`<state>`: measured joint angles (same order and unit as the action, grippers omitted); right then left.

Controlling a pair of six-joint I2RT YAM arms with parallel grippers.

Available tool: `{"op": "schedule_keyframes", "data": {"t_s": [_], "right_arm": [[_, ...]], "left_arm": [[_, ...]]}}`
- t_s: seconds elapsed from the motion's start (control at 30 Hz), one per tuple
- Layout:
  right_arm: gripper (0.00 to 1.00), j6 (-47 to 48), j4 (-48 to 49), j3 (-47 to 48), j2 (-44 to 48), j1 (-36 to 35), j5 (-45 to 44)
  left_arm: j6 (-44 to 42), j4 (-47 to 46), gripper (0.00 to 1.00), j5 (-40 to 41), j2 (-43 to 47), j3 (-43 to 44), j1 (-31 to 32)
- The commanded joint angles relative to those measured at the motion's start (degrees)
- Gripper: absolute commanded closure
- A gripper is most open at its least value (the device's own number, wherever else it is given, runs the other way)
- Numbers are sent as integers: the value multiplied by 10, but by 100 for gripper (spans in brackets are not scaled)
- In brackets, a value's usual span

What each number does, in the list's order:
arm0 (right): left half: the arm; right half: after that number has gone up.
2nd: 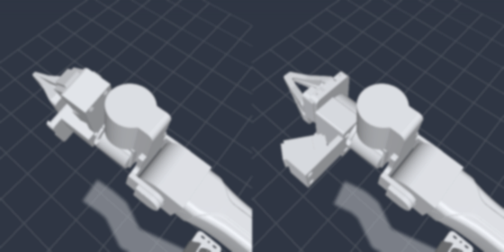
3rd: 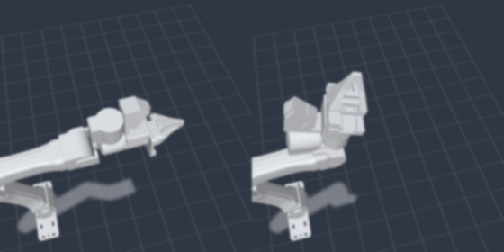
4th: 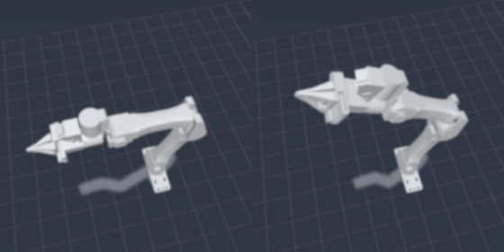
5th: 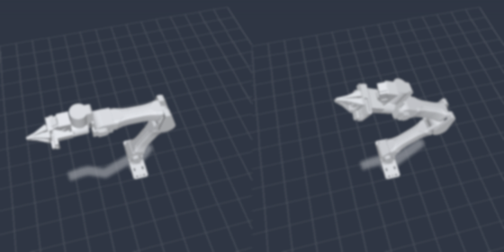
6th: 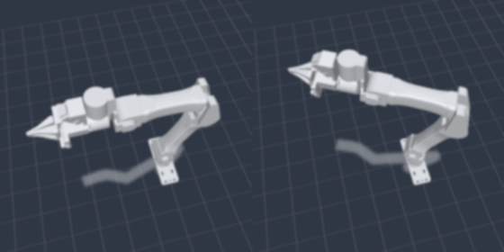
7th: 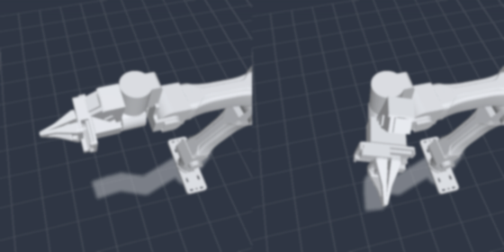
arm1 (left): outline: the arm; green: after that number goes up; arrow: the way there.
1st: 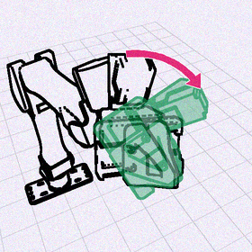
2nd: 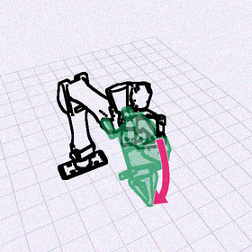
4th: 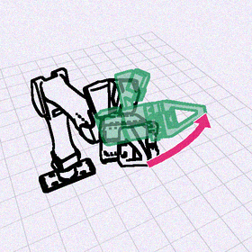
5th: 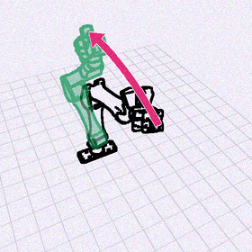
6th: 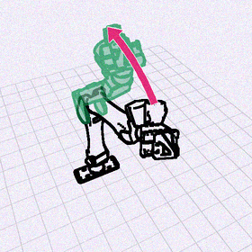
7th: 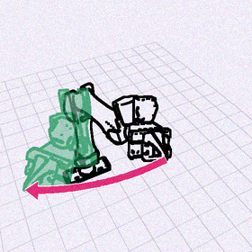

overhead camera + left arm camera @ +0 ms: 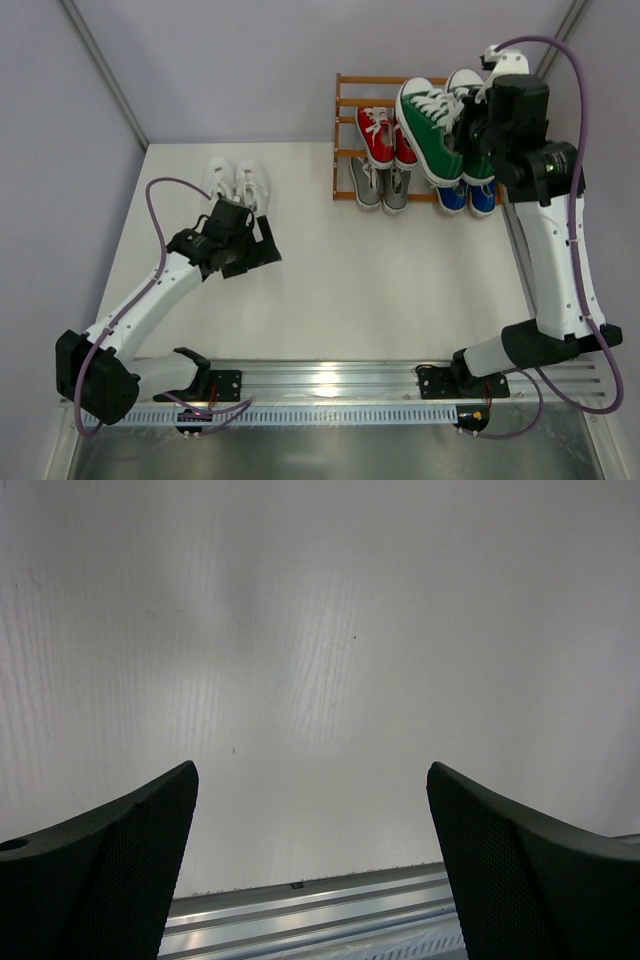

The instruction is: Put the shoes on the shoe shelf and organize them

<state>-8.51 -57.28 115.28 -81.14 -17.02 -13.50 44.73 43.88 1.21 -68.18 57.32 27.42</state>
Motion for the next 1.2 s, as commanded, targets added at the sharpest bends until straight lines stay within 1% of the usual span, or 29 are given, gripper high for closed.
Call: {"op": "schedule_keyframes", "data": {"t_s": [0.0, 0.03, 0.07, 0.13, 0.17, 0.27, 0.3, 0.37, 0.4, 0.47, 0.53, 0.57, 0.67, 0.93, 1.17], "right_arm": [[96, 50, 124, 94, -40, 55, 12], [96, 47, 129, 107, -55, 67, 22], [96, 45, 135, 125, -92, 97, 44], [96, 33, 152, 164, -124, 122, 66], [96, 32, 173, 174, -152, 141, 80], [96, 33, 221, 216, -194, 161, 96], [96, 33, 229, 244, -224, 181, 109], [96, 29, 264, 261, -247, 196, 127], [96, 28, 276, 265, -261, 211, 155], [96, 28, 309, 269, -277, 224, 170], [96, 28, 321, 281, -293, 239, 186], [96, 27, 334, 282, -296, 244, 191], [96, 26, 357, 281, -302, 259, 205], [96, -5, 394, 282, -316, 298, 239], [96, -36, 416, 278, -347, 306, 277]], "left_arm": [[-31, -13, 7, -9, 9, 12, -9], [-32, -16, 7, -10, 7, 12, -11], [-34, -24, 7, -10, 5, 13, -14], [-36, -32, 7, -10, 0, 12, -16], [-36, -37, 7, -10, -3, 13, -19], [-35, -50, 7, -10, -17, 25, -27], [-35, -51, 7, -10, -20, 30, -30], [-35, -55, 7, -10, -32, 38, -35], [-35, -57, 7, -10, -35, 44, -36], [-33, -61, 7, -10, -47, 49, -40], [-32, -61, 7, -10, -54, 56, -42], [-31, -62, 7, -27, -61, 58, -44], [-30, -65, 7, -27, -68, 63, -46], [-8, -78, 8, -35, -88, 68, -47], [11, -83, 9, -36, -94, 68, -47]]}}
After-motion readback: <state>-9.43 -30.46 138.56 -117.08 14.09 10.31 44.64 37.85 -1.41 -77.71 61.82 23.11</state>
